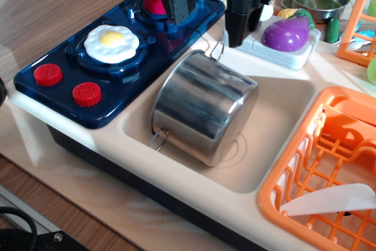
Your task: Flip pot upright which is in sink
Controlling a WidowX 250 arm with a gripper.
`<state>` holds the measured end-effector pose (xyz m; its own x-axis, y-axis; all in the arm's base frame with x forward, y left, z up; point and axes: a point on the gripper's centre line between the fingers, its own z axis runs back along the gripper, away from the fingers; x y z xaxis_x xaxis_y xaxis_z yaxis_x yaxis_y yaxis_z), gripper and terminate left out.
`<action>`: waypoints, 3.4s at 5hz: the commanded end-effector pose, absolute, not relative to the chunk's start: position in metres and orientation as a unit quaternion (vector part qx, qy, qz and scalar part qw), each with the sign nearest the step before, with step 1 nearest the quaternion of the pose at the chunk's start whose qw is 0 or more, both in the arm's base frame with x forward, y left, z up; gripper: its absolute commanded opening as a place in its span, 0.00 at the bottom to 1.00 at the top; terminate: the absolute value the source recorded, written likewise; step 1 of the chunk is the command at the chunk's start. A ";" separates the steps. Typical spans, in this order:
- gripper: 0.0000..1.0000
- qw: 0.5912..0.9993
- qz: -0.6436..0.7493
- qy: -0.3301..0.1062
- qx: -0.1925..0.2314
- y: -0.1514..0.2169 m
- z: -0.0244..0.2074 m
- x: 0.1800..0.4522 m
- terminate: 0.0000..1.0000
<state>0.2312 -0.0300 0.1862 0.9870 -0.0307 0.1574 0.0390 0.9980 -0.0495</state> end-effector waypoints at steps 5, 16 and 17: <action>1.00 0.989 -0.030 -0.061 -0.131 -0.001 0.149 0.242 0.00; 1.00 0.991 -0.044 -0.124 0.004 -0.086 0.123 0.246 0.00; 1.00 0.991 -0.044 -0.124 0.004 -0.086 0.123 0.246 0.00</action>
